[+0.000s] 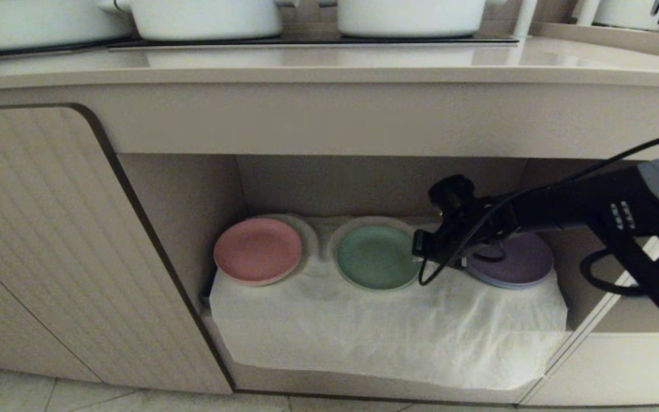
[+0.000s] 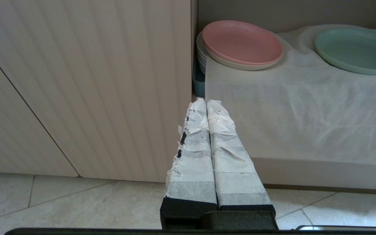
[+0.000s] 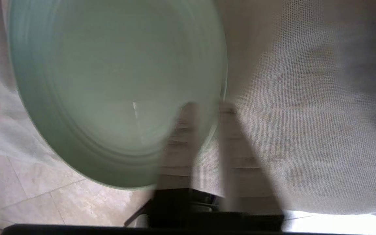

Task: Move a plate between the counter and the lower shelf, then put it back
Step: Pick up the plate in the cupboard

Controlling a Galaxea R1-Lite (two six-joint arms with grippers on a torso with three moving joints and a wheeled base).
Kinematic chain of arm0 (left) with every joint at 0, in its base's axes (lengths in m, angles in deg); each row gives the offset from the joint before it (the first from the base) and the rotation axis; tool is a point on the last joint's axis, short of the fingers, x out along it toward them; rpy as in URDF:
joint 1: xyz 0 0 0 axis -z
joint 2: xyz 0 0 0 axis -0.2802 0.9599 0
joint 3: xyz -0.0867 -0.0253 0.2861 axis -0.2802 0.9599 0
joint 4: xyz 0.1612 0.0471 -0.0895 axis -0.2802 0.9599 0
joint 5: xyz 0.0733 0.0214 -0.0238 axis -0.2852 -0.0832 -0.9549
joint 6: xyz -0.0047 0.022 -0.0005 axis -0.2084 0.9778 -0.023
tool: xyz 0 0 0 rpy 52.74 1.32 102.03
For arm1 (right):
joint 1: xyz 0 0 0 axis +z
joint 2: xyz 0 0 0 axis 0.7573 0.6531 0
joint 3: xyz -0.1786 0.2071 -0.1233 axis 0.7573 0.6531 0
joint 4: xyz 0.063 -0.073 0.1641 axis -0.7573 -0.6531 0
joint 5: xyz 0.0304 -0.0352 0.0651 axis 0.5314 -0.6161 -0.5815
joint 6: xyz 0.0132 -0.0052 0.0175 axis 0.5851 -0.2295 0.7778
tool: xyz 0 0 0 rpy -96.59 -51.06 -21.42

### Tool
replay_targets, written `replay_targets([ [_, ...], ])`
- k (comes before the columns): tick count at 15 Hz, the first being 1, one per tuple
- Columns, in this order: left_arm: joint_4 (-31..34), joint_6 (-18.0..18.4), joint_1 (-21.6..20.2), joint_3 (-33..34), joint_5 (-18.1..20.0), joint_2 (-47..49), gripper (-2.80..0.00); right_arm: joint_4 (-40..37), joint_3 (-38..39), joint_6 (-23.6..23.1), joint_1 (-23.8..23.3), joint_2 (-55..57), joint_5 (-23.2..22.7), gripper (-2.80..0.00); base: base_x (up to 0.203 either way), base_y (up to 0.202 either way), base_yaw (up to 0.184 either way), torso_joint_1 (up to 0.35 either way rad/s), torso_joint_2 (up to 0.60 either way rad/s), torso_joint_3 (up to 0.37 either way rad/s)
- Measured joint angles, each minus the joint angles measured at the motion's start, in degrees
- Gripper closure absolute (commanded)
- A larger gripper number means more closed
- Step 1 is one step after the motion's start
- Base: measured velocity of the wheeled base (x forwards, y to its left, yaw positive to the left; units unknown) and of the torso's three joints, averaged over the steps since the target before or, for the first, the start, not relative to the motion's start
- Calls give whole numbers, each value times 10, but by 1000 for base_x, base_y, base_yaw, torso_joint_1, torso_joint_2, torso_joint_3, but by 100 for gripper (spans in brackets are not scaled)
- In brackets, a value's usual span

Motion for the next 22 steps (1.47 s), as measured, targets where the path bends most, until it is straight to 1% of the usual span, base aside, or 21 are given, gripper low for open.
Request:
replay_targets([
  [14,0,0,0,0,0,0,0,6,-33,-1,5,17,12,-280,0,0,0,0,0,0],
  [22,0,0,0,0,0,0,0,8,-54,5,23,36,14,-280,0,0,0,0,0,0],
])
